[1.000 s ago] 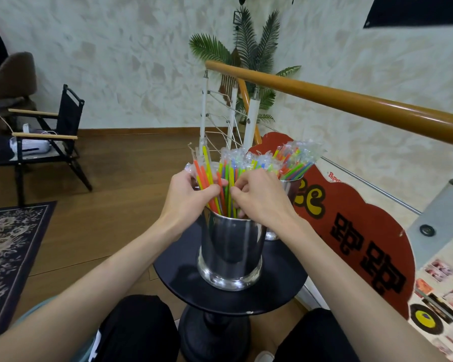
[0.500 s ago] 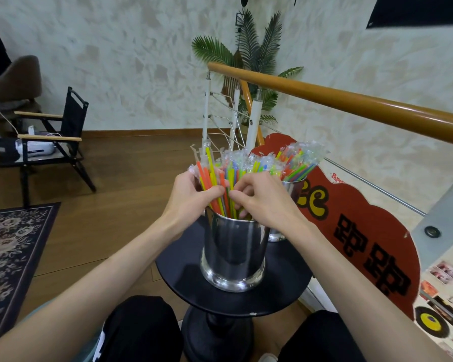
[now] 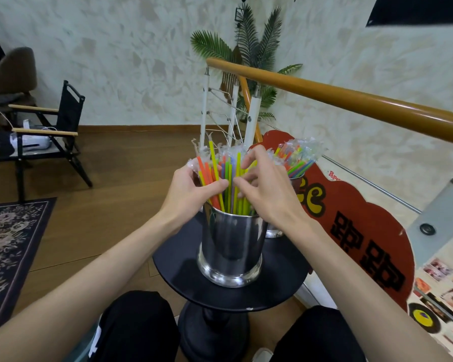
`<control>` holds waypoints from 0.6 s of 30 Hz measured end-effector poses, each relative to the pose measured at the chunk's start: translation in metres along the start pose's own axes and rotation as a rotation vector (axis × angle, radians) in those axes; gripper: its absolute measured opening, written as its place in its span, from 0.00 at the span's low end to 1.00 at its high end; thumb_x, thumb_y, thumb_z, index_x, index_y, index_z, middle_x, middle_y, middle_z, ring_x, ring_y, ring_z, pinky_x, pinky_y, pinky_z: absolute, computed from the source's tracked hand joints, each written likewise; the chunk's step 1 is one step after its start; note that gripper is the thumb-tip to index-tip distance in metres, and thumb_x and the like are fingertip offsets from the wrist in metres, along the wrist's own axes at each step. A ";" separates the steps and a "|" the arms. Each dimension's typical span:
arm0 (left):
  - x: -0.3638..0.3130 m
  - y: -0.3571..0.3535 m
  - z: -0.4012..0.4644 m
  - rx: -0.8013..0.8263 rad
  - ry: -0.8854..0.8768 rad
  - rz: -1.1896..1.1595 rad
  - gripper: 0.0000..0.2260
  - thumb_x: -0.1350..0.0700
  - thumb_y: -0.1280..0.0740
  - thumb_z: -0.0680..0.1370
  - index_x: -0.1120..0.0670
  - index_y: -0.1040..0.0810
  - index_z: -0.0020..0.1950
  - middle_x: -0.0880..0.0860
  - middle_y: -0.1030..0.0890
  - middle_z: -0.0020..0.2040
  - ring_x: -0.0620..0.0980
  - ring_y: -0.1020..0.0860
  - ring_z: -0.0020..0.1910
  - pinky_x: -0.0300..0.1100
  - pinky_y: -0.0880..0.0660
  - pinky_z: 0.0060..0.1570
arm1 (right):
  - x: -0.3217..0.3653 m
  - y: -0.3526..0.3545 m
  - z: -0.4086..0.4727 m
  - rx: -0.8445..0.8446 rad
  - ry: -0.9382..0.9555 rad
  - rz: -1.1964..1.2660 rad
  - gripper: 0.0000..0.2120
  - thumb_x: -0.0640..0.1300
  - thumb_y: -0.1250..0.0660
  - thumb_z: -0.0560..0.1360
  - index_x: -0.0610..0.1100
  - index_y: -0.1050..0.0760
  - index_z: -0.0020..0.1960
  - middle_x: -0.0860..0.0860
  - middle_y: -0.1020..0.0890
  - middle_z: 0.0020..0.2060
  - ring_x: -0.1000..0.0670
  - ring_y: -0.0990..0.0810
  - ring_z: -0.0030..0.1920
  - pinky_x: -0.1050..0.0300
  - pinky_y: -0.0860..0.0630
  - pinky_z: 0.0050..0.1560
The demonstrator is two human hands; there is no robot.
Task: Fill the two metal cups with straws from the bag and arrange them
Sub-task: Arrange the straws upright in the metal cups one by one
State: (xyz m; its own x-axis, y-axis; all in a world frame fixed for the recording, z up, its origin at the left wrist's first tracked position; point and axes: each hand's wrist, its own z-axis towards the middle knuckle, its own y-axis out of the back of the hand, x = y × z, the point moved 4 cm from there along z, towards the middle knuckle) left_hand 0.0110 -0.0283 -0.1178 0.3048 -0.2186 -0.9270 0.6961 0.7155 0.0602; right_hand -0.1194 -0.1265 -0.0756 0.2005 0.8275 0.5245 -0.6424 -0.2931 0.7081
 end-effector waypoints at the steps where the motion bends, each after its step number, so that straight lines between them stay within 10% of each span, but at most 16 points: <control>1: 0.000 0.000 0.000 -0.004 -0.004 0.008 0.12 0.62 0.24 0.75 0.59 0.19 0.57 0.51 0.13 0.48 0.47 0.15 0.48 0.36 0.20 0.46 | 0.002 0.003 0.001 -0.030 0.045 0.007 0.09 0.40 0.33 0.81 0.49 0.32 0.51 0.53 0.19 0.38 0.57 0.18 0.37 0.59 0.21 0.38; 5: 0.001 -0.003 0.002 -0.036 -0.018 0.064 0.10 0.63 0.25 0.75 0.57 0.19 0.54 0.51 0.14 0.47 0.46 0.15 0.47 0.37 0.19 0.47 | 0.009 0.017 0.006 -0.164 0.191 -0.020 0.07 0.34 0.37 0.82 0.43 0.22 0.52 0.54 0.20 0.44 0.61 0.21 0.42 0.70 0.28 0.43; 10: 0.008 -0.001 0.004 -0.099 0.006 0.092 0.08 0.60 0.23 0.74 0.52 0.18 0.50 0.50 0.16 0.54 0.48 0.18 0.53 0.50 0.20 0.59 | 0.017 0.039 0.019 -0.323 0.349 -0.147 0.14 0.30 0.31 0.76 0.40 0.19 0.60 0.49 0.19 0.52 0.52 0.20 0.52 0.56 0.21 0.56; 18: 0.006 -0.001 0.002 -0.077 0.025 0.075 0.09 0.60 0.24 0.74 0.48 0.19 0.48 0.51 0.16 0.54 0.50 0.18 0.55 0.54 0.21 0.60 | 0.034 0.079 0.043 -0.607 0.442 -0.164 0.13 0.31 0.29 0.71 0.40 0.18 0.55 0.43 0.21 0.48 0.51 0.22 0.41 0.65 0.26 0.45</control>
State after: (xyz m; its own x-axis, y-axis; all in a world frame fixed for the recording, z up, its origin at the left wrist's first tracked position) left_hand 0.0137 -0.0316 -0.1224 0.3375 -0.1465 -0.9299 0.6194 0.7784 0.1021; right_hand -0.1314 -0.1424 0.0192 0.0963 0.9896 0.1068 -0.9490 0.0589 0.3099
